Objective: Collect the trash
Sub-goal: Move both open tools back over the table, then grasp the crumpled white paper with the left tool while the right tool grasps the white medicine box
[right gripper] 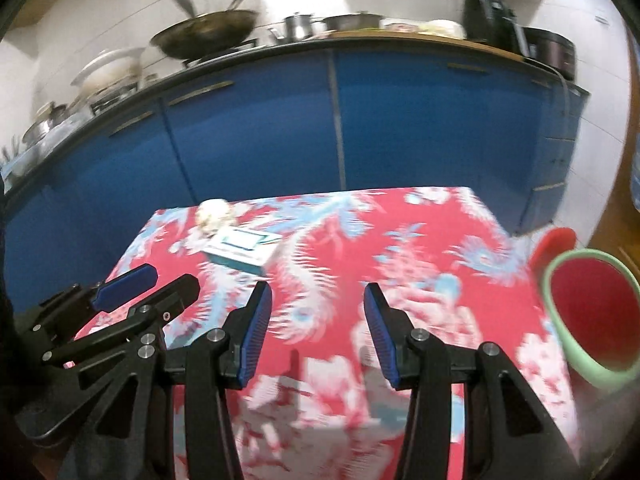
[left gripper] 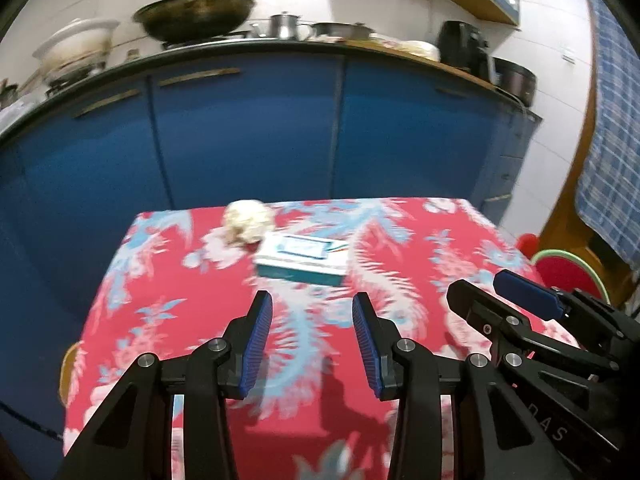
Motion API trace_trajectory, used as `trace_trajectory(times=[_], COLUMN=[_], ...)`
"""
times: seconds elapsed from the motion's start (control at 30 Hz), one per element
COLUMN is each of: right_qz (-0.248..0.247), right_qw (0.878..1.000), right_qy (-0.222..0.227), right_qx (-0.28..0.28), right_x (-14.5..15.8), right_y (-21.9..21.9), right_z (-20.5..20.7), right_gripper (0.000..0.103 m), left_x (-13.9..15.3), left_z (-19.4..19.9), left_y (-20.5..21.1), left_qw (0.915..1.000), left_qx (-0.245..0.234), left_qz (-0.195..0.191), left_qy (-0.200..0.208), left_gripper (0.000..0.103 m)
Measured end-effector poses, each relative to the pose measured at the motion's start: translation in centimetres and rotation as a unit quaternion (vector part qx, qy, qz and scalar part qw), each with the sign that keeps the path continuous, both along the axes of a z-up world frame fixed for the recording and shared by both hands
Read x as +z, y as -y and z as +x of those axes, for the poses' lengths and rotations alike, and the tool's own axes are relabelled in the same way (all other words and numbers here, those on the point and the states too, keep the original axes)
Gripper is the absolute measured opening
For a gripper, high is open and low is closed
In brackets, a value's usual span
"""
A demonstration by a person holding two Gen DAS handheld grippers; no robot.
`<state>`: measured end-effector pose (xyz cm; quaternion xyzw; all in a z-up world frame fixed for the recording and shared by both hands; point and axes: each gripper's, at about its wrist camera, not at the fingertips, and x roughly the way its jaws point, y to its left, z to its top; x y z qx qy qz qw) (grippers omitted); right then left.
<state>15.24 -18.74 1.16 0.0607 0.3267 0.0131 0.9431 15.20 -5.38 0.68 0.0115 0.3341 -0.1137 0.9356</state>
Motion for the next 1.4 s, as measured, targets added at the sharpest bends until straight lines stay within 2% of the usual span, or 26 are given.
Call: trace_trajectory(times=[0.27, 0.5, 0.6, 0.67, 0.8, 0.97, 1.17, 1.23, 1.3, 1.37, 1.4], right_qz=[-0.003, 0.002, 0.007, 0.012, 0.008, 0.015, 0.014, 0.010, 0.008, 0.010, 0.013], right_qw=[1.000, 0.999, 0.999, 0.999, 0.998, 0.998, 0.999, 0.999, 0.999, 0.999, 0.999], right_qy=[-0.011, -0.027, -0.037, -0.044, -0.052, -0.060, -0.046, -0.045, -0.043, -0.042, -0.044], right_qx=[0.029, 0.031, 0.029, 0.027, 0.027, 0.024, 0.008, 0.007, 0.005, 0.006, 0.011], right_x=[-0.7, -1.8, -2.6, -3.1, -3.8, -4.3, -4.2, -4.0, -3.8, -3.8, -3.9], right_y=[-3.0, -3.3, -3.1, -3.0, -3.0, -2.5, -1.3, -0.9, -0.5, -0.2, -0.2], right_z=[2.5, 5.4, 6.8, 7.7, 9.2, 10.6, 11.5, 11.7, 11.9, 12.2, 12.3], right_gripper=[0.053, 0.053, 0.055, 0.056, 0.057, 0.061, 0.061, 0.061, 0.067, 0.085, 0.089], left_x=[-0.9, -2.2, -3.0, -3.5, -4.4, -5.5, -5.8, -5.8, -5.5, -4.5, -4.1], left_z=[1.8, 4.8, 6.4, 7.4, 9.2, 11.6, 13.3, 13.9, 14.0, 14.1, 14.1], left_y=[-2.9, -3.2, -3.2, -3.1, -2.8, -2.8, -1.8, -1.5, -1.7, -2.8, -3.5], left_qw=[0.9995, 0.9993, 0.9989, 0.9983, 0.9975, 0.9941, 0.9896, 0.9856, 0.9873, 0.9913, 0.9915], left_qx=[0.027, 0.012, 0.000, -0.012, -0.024, -0.027, -0.058, -0.077, -0.072, -0.038, -0.022], left_qz=[-0.009, -0.016, -0.022, -0.027, -0.031, -0.062, -0.096, -0.116, -0.116, -0.113, -0.120], left_qy=[-0.016, -0.031, -0.043, -0.051, -0.059, -0.085, -0.090, -0.095, -0.081, -0.055, -0.044], left_gripper=[0.043, 0.042, 0.038, 0.031, 0.028, 0.027, 0.026, 0.026, 0.030, 0.048, 0.060])
